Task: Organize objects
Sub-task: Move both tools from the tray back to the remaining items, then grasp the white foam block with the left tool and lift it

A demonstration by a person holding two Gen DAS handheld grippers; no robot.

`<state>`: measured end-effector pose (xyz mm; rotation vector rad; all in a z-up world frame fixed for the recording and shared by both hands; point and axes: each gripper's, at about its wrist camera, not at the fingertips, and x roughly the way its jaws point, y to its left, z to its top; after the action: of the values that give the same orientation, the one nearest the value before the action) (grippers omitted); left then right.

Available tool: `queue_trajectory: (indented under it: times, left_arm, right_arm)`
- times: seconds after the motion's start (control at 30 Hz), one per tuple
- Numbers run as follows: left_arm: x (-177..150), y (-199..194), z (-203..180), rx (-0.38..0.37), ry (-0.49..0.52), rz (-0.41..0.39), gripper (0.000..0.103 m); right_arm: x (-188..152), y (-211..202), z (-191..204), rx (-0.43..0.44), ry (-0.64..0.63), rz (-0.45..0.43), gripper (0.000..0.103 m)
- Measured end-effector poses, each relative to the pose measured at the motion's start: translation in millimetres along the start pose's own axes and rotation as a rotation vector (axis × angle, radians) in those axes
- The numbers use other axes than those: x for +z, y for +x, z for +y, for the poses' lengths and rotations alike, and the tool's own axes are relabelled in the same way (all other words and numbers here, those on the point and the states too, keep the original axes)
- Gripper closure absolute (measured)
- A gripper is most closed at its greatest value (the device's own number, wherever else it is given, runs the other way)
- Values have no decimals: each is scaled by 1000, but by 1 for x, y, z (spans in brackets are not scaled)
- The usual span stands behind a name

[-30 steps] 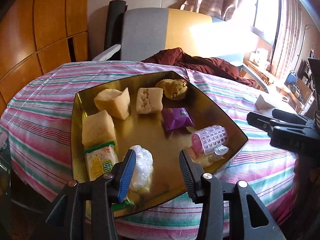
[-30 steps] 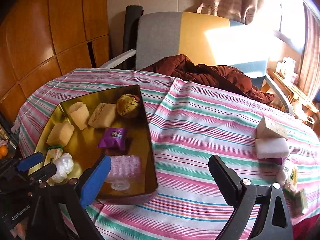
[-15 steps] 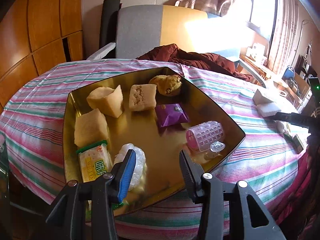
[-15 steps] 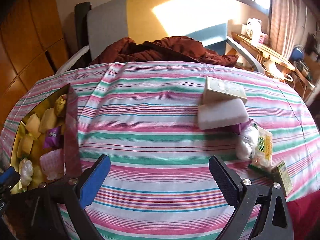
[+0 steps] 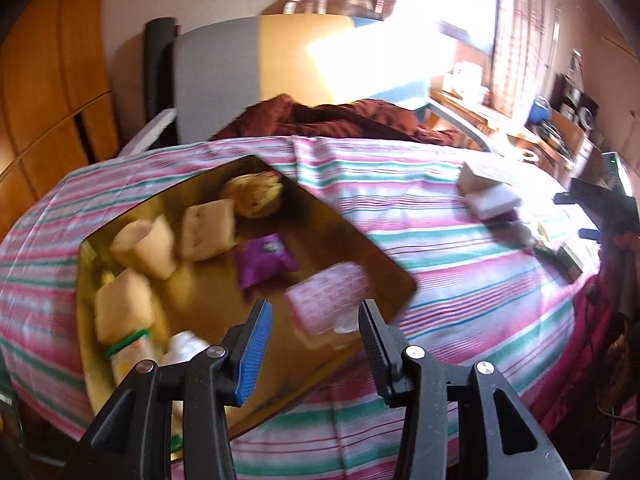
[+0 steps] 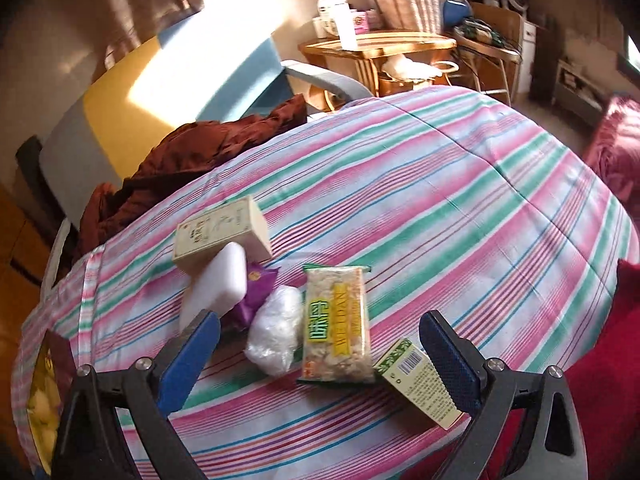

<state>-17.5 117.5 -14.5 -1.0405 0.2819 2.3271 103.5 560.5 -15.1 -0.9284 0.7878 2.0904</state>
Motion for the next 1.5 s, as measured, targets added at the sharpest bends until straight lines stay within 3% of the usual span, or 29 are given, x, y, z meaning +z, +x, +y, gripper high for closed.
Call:
queue_trajectory:
  times: [0.1,0.47,0.6,0.73,0.8,0.87,1.27,1.5]
  left_arm:
    - [10,7,-22,-38,48,8,58]
    - [45,41,-101,-167,182,54,51]
    - [63,59,-124,-203,202,80,36]
    - [81,80,-150,-223,249,98,34]
    - [91,92,-166,-247,300,103,25]
    - [100,106,-179,-282,326,122,22]
    - [133,199,-253,-407,538,169,19]
    - [143,244,-256,-464,515,241,19]
  right_arm:
    - [-1,10,-12,45,92,49,1]
    - [-1,7,-21,104,166,29,1]
    - [-2,6,-21,129,168,30,0]
    - [-2,3,-24,168,190,19,0]
    - [-2,1,-27,193,209,15,0]
    - [-2,1,-30,218,226,16,0]
    - [-2,4,-38,356,286,48,0]
    - [-3,16,-34,398,281,100,0]
